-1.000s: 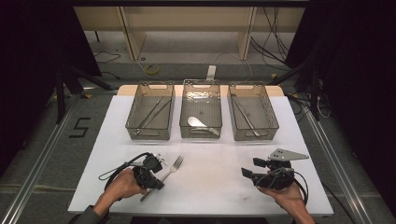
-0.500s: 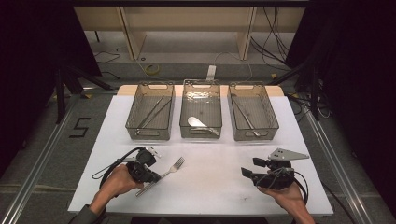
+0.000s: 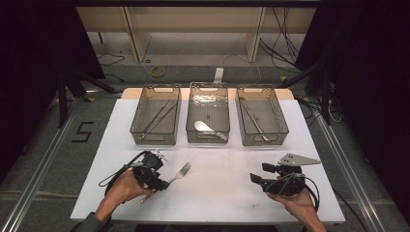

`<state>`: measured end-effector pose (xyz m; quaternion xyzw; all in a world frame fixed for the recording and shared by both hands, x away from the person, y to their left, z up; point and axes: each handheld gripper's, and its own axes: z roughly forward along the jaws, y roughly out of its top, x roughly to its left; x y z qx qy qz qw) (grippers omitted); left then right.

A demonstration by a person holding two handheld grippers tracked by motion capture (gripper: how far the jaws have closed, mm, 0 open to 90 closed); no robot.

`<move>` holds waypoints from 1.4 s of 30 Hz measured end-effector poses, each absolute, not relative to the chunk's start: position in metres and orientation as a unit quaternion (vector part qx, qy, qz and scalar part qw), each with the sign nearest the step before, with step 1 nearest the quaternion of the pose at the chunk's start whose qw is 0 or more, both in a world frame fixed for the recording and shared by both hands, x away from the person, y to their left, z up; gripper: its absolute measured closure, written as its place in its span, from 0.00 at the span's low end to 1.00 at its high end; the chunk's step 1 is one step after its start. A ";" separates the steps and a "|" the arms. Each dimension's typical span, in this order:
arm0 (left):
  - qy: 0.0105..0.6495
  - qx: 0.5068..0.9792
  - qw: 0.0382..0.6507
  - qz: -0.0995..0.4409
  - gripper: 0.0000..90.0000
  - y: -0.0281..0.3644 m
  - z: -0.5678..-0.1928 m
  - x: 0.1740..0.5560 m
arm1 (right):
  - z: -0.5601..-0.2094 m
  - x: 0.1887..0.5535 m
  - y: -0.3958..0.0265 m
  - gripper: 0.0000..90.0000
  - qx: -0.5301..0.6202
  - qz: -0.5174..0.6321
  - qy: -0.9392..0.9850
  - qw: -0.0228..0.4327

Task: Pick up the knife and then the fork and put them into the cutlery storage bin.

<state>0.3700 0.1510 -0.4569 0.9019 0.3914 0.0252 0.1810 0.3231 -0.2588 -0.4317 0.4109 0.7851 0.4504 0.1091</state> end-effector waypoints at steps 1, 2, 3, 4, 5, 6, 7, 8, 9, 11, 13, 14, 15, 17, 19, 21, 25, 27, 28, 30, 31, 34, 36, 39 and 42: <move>0.390 0.903 0.179 0.026 0.53 0.149 -0.458 0.370 | -0.432 0.323 -0.259 0.39 0.410 0.450 0.786 0.109; 0.389 0.905 0.173 0.024 0.55 0.147 -0.459 0.370 | -0.432 0.323 -0.259 0.39 0.410 0.450 0.786 0.109; 0.387 0.906 0.169 0.025 0.56 0.146 -0.460 0.369 | -0.432 0.323 -0.258 0.39 0.410 0.450 0.786 0.109; 0.384 0.908 0.163 0.026 0.59 0.145 -0.461 0.370 | -0.432 0.323 -0.259 0.39 0.410 0.450 0.786 0.109; 0.382 0.910 0.160 0.027 0.61 0.143 -0.461 0.369 | -0.431 0.323 -0.259 0.39 0.410 0.450 0.786 0.109; 0.381 0.910 0.161 0.026 0.63 0.142 -0.462 0.369 | -0.432 0.323 -0.259 0.39 0.411 0.450 0.785 0.110; 0.380 0.911 0.159 0.022 0.65 0.141 -0.462 0.369 | -0.432 0.323 -0.259 0.39 0.411 0.450 0.785 0.109; 0.378 0.913 0.155 0.024 0.67 0.140 -0.463 0.369 | -0.432 0.323 -0.259 0.39 0.412 0.450 0.785 0.109; 0.377 0.913 0.153 0.026 0.69 0.139 -0.463 0.368 | -0.432 0.323 -0.259 0.39 0.411 0.450 0.785 0.109; 0.376 0.914 0.150 0.031 0.73 0.139 -0.463 0.369 | -0.432 0.323 -0.259 0.39 0.411 0.450 0.785 0.109; 0.376 0.914 0.148 0.037 0.77 0.139 -0.464 0.369 | -0.431 0.323 -0.259 0.39 0.411 0.450 0.785 0.110; 0.374 0.915 0.148 0.040 0.79 0.139 -0.464 0.368 | -0.431 0.323 -0.259 0.39 0.411 0.449 0.785 0.110; 0.371 0.916 0.145 0.043 0.79 0.138 -0.463 0.368 | -0.431 0.323 -0.259 0.39 0.411 0.449 0.786 0.110; 0.370 0.916 0.147 0.044 0.82 0.137 -0.464 0.366 | -0.431 0.323 -0.259 0.39 0.411 0.449 0.786 0.111; 0.367 0.917 0.150 0.044 0.86 0.136 -0.464 0.366 | -0.431 0.323 -0.259 0.39 0.411 0.450 0.785 0.111; 0.364 0.918 0.153 0.042 0.89 0.136 -0.464 0.366 | -0.431 0.323 -0.259 0.39 0.412 0.450 0.785 0.111; 0.358 0.920 0.156 0.042 0.91 0.137 -0.464 0.366 | -0.431 0.324 -0.260 0.39 0.413 0.449 0.784 0.111; 0.354 0.921 0.158 0.045 0.92 0.138 -0.464 0.366 | -0.431 0.324 -0.260 0.39 0.412 0.450 0.784 0.112; 0.353 0.920 0.161 0.045 0.92 0.138 -0.464 0.366 | -0.431 0.324 -0.260 0.39 0.412 0.450 0.784 0.112; 0.352 0.920 0.169 0.042 0.93 0.138 -0.464 0.366 | -0.431 0.324 -0.260 0.39 0.412 0.450 0.784 0.112; 0.347 0.920 0.176 0.038 0.93 0.137 -0.463 0.366 | -0.431 0.323 -0.260 0.39 0.412 0.450 0.784 0.112; 0.338 0.921 0.190 0.041 0.93 0.135 -0.457 0.363 | -0.431 0.323 -0.260 0.40 0.412 0.452 0.784 0.112; 0.340 0.918 0.199 0.041 0.93 0.134 -0.454 0.363 | -0.431 0.323 -0.260 0.40 0.412 0.451 0.784 0.112; 0.342 0.916 0.207 0.032 0.93 0.135 -0.452 0.364 | -0.430 0.323 -0.260 0.40 0.410 0.453 0.784 0.112; 0.342 0.914 0.216 0.024 0.93 0.134 -0.449 0.364 | -0.430 0.323 -0.258 0.40 0.408 0.457 0.783 0.111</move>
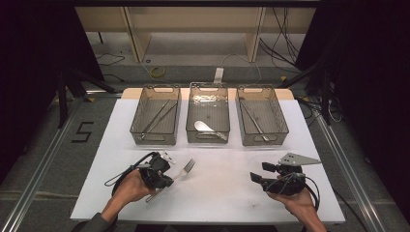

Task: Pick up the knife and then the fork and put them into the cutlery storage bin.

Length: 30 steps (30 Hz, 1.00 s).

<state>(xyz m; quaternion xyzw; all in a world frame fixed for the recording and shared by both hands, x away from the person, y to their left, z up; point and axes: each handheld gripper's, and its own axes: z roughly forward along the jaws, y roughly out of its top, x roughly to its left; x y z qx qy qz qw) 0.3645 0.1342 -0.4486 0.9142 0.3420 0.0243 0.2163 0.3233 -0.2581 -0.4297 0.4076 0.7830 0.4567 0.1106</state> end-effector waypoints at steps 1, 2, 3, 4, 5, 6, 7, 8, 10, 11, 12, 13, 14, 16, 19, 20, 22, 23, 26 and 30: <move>0.339 0.914 0.220 0.016 0.93 0.134 -0.447 0.365 | -0.429 0.323 -0.257 0.40 0.406 0.458 0.783 0.109; 0.335 0.916 0.219 0.010 0.93 0.132 -0.445 0.365 | -0.429 0.323 -0.256 0.40 0.403 0.459 0.784 0.109; 0.333 0.916 0.224 0.011 0.93 0.131 -0.444 0.365 | -0.428 0.322 -0.254 0.40 0.400 0.461 0.785 0.107; 0.333 0.915 0.228 0.007 0.93 0.129 -0.444 0.365 | -0.428 0.322 -0.253 0.40 0.397 0.463 0.785 0.107; 0.330 0.916 0.228 0.007 0.93 0.128 -0.443 0.365 | -0.428 0.322 -0.251 0.40 0.395 0.463 0.787 0.106; 0.328 0.916 0.232 0.008 0.93 0.126 -0.442 0.364 | -0.427 0.322 -0.249 0.39 0.392 0.463 0.788 0.105; 0.327 0.916 0.234 -0.002 0.93 0.125 -0.441 0.364 | -0.428 0.322 -0.248 0.39 0.392 0.463 0.788 0.104; 0.325 0.915 0.238 -0.006 0.93 0.123 -0.440 0.364 | -0.427 0.321 -0.246 0.39 0.390 0.463 0.790 0.104; 0.322 0.916 0.239 -0.013 0.93 0.121 -0.438 0.364 | -0.426 0.320 -0.242 0.39 0.382 0.465 0.792 0.104; 0.324 0.914 0.245 -0.015 0.93 0.120 -0.437 0.364 | -0.425 0.319 -0.240 0.39 0.377 0.467 0.793 0.107; 0.323 0.914 0.245 -0.021 0.93 0.119 -0.437 0.365 | -0.423 0.317 -0.238 0.39 0.369 0.469 0.795 0.113; 0.321 0.916 0.241 -0.026 0.93 0.118 -0.437 0.366 | -0.422 0.315 -0.234 0.39 0.361 0.470 0.796 0.118; 0.321 0.916 0.241 -0.024 0.93 0.116 -0.438 0.366 | -0.420 0.314 -0.231 0.39 0.352 0.474 0.798 0.118; 0.316 0.918 0.237 -0.030 0.93 0.113 -0.438 0.369 | -0.418 0.311 -0.223 0.39 0.336 0.481 0.802 0.112; 0.309 0.920 0.236 -0.035 0.93 0.107 -0.437 0.369 | -0.416 0.306 -0.209 0.39 0.306 0.476 0.816 0.116; 0.307 0.921 0.238 -0.033 0.93 0.104 -0.436 0.370 | -0.416 0.305 -0.205 0.39 0.298 0.477 0.819 0.116; 0.305 0.921 0.240 -0.040 0.93 0.098 -0.435 0.369 | -0.417 0.304 -0.196 0.39 0.284 0.473 0.827 0.112; 0.298 0.923 0.238 -0.038 0.93 0.096 -0.434 0.369 | -0.418 0.303 -0.191 0.39 0.277 0.467 0.832 0.114; 0.290 0.927 0.234 -0.043 0.93 0.087 -0.434 0.369 | -0.420 0.300 -0.178 0.39 0.249 0.458 0.845 0.118; 0.278 0.933 0.225 -0.049 0.93 0.078 -0.433 0.368 | -0.423 0.297 -0.161 0.39 0.213 0.443 0.862 0.122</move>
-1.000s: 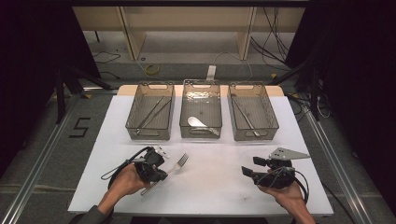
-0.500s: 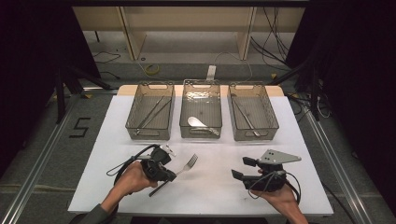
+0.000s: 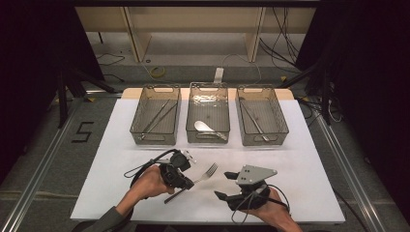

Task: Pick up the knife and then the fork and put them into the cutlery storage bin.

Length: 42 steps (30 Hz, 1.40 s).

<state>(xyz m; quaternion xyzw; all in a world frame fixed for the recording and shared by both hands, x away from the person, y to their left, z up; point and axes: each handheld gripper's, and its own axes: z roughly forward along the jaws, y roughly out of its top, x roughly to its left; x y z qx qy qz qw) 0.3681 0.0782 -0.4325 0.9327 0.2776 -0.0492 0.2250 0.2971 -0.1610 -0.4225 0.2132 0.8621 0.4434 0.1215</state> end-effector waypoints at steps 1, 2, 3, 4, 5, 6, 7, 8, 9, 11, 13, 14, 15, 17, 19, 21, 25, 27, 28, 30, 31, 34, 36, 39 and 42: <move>0.274 0.934 0.224 -0.051 0.93 0.076 -0.432 0.368 | -0.423 0.296 -0.158 0.39 0.206 0.438 0.866 0.123; 0.271 0.935 0.223 -0.053 0.93 0.074 -0.432 0.368 | -0.423 0.296 -0.155 0.39 0.199 0.437 0.868 0.123; 0.269 0.936 0.221 -0.054 0.93 0.072 -0.432 0.368 | -0.423 0.296 -0.153 0.40 0.194 0.436 0.870 0.121; 0.266 0.937 0.220 -0.057 0.93 0.071 -0.432 0.368 | -0.424 0.296 -0.150 0.40 0.191 0.433 0.872 0.121; 0.263 0.938 0.218 -0.060 0.93 0.069 -0.431 0.368 | -0.425 0.296 -0.148 0.40 0.187 0.428 0.875 0.123; 0.263 0.938 0.217 -0.062 0.93 0.067 -0.431 0.367 | -0.426 0.296 -0.146 0.40 0.184 0.425 0.878 0.124; 0.259 0.940 0.215 -0.062 0.93 0.066 -0.431 0.367 | -0.427 0.296 -0.145 0.40 0.179 0.421 0.880 0.126; 0.255 0.941 0.212 -0.065 0.93 0.064 -0.431 0.367 | -0.428 0.295 -0.143 0.40 0.175 0.416 0.883 0.130; 0.252 0.943 0.209 -0.067 0.93 0.062 -0.430 0.366 | -0.429 0.295 -0.141 0.40 0.172 0.412 0.885 0.132; 0.248 0.943 0.208 -0.073 0.93 0.058 -0.431 0.365 | -0.431 0.295 -0.138 0.41 0.160 0.404 0.890 0.140; 0.245 0.946 0.202 -0.073 0.93 0.055 -0.431 0.365 | -0.433 0.295 -0.134 0.42 0.148 0.396 0.894 0.147; 0.238 0.947 0.199 -0.078 0.93 0.054 -0.431 0.365 | -0.434 0.295 -0.132 0.43 0.143 0.391 0.897 0.150; 0.235 0.949 0.196 -0.080 0.93 0.053 -0.431 0.365 | -0.435 0.295 -0.131 0.43 0.134 0.387 0.899 0.155; 0.229 0.950 0.193 -0.083 0.93 0.051 -0.430 0.364 | -0.437 0.295 -0.128 0.46 0.122 0.375 0.905 0.162; 0.226 0.951 0.193 -0.085 0.93 0.049 -0.430 0.363 | -0.440 0.296 -0.127 0.48 0.109 0.362 0.910 0.167; 0.222 0.952 0.191 -0.088 0.93 0.047 -0.429 0.363 | -0.443 0.297 -0.126 0.51 0.104 0.351 0.914 0.176; 0.218 0.953 0.187 -0.092 0.93 0.045 -0.430 0.362 | -0.447 0.299 -0.123 0.57 0.086 0.333 0.919 0.192; 0.216 0.954 0.187 -0.095 0.93 0.045 -0.429 0.362 | -0.449 0.298 -0.121 0.58 0.078 0.325 0.921 0.198; 0.216 0.953 0.187 -0.096 0.93 0.044 -0.429 0.362 | -0.450 0.298 -0.120 0.60 0.074 0.324 0.922 0.200; 0.214 0.954 0.186 -0.097 0.93 0.044 -0.429 0.361 | -0.452 0.298 -0.118 0.63 0.064 0.318 0.923 0.205; 0.214 0.954 0.185 -0.098 0.93 0.044 -0.429 0.361 | -0.452 0.299 -0.117 0.64 0.062 0.315 0.924 0.208; 0.211 0.955 0.183 -0.100 0.93 0.043 -0.429 0.361 | -0.454 0.299 -0.116 0.68 0.057 0.310 0.925 0.214; 0.211 0.955 0.182 -0.101 0.93 0.042 -0.429 0.361 | -0.453 0.300 -0.116 0.70 0.037 0.298 0.929 0.218; 0.208 0.955 0.183 -0.105 0.93 0.042 -0.428 0.361 | -0.456 0.299 -0.113 0.73 0.029 0.289 0.929 0.227; 0.206 0.955 0.183 -0.107 0.93 0.042 -0.427 0.361 | -0.458 0.298 -0.111 0.76 0.020 0.283 0.932 0.225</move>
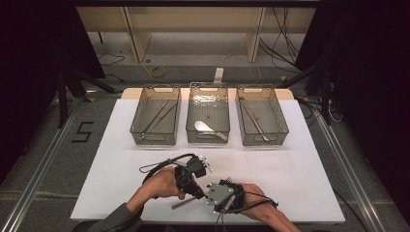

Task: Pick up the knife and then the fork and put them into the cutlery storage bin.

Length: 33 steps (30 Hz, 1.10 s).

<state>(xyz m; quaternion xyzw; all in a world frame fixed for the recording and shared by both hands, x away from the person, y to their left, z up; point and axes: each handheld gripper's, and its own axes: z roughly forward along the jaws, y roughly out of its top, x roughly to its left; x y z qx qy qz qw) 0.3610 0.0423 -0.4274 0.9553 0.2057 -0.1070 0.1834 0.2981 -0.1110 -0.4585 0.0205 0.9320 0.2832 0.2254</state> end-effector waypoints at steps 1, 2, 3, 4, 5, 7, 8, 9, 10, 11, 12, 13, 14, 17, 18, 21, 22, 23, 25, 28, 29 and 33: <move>0.206 0.955 0.183 -0.107 0.93 0.042 -0.427 0.361 | -0.458 0.298 -0.111 0.78 0.018 0.282 0.932 0.225; 0.207 0.955 0.184 -0.108 0.93 0.042 -0.427 0.361 | -0.459 0.299 -0.110 0.80 0.013 0.283 0.932 0.227; 0.206 0.955 0.183 -0.109 0.93 0.043 -0.427 0.361 | -0.459 0.299 -0.110 0.81 0.014 0.281 0.932 0.229; 0.207 0.955 0.184 -0.110 0.93 0.043 -0.427 0.361 | -0.459 0.299 -0.110 0.82 0.013 0.281 0.932 0.228; 0.208 0.954 0.184 -0.110 0.93 0.042 -0.428 0.361 | -0.460 0.299 -0.110 0.83 0.011 0.280 0.932 0.229; 0.209 0.954 0.183 -0.111 0.93 0.042 -0.428 0.361 | -0.460 0.299 -0.109 0.85 0.003 0.275 0.933 0.231; 0.208 0.955 0.181 -0.111 0.93 0.042 -0.428 0.361 | -0.460 0.299 -0.108 0.85 0.001 0.275 0.933 0.231; 0.208 0.955 0.180 -0.111 0.93 0.042 -0.428 0.361 | -0.461 0.298 -0.108 0.86 -0.003 0.273 0.934 0.233; 0.207 0.955 0.180 -0.112 0.93 0.042 -0.428 0.361 | -0.461 0.298 -0.108 0.87 -0.004 0.272 0.934 0.232; 0.208 0.955 0.179 -0.111 0.93 0.042 -0.428 0.361 | -0.462 0.297 -0.107 0.89 -0.008 0.272 0.934 0.230; 0.208 0.955 0.180 -0.112 0.93 0.042 -0.428 0.362 | -0.463 0.296 -0.107 0.90 -0.011 0.272 0.934 0.230; 0.208 0.954 0.182 -0.113 0.93 0.043 -0.428 0.362 | -0.462 0.297 -0.107 0.93 -0.026 0.262 0.936 0.233; 0.207 0.954 0.183 -0.113 0.93 0.043 -0.427 0.362 | -0.463 0.297 -0.107 0.95 -0.033 0.264 0.935 0.233; 0.209 0.953 0.190 -0.114 0.93 0.044 -0.425 0.362 | -0.463 0.296 -0.107 0.98 -0.043 0.259 0.937 0.229; 0.208 0.953 0.191 -0.114 0.93 0.044 -0.425 0.362 | -0.462 0.297 -0.107 0.98 -0.042 0.262 0.937 0.226; 0.209 0.951 0.192 -0.118 0.93 0.044 -0.426 0.363 | -0.461 0.298 -0.108 0.99 -0.047 0.257 0.939 0.226; 0.210 0.951 0.195 -0.118 0.93 0.045 -0.426 0.363 | -0.461 0.298 -0.108 0.99 -0.046 0.258 0.938 0.227; 0.212 0.950 0.197 -0.119 0.92 0.045 -0.426 0.364 | -0.461 0.298 -0.107 0.99 -0.043 0.258 0.938 0.227; 0.217 0.947 0.207 -0.114 0.89 0.047 -0.425 0.365 | -0.460 0.298 -0.109 0.99 -0.037 0.255 0.941 0.220; 0.232 0.939 0.235 -0.098 0.74 0.051 -0.418 0.368 | -0.461 0.301 -0.113 0.99 -0.027 0.246 0.943 0.222; 0.243 0.934 0.248 -0.083 0.67 0.053 -0.415 0.370 | -0.461 0.303 -0.114 0.99 -0.024 0.248 0.942 0.225; 0.260 0.923 0.279 -0.053 0.51 0.060 -0.405 0.373 | -0.459 0.306 -0.121 0.99 -0.011 0.246 0.942 0.226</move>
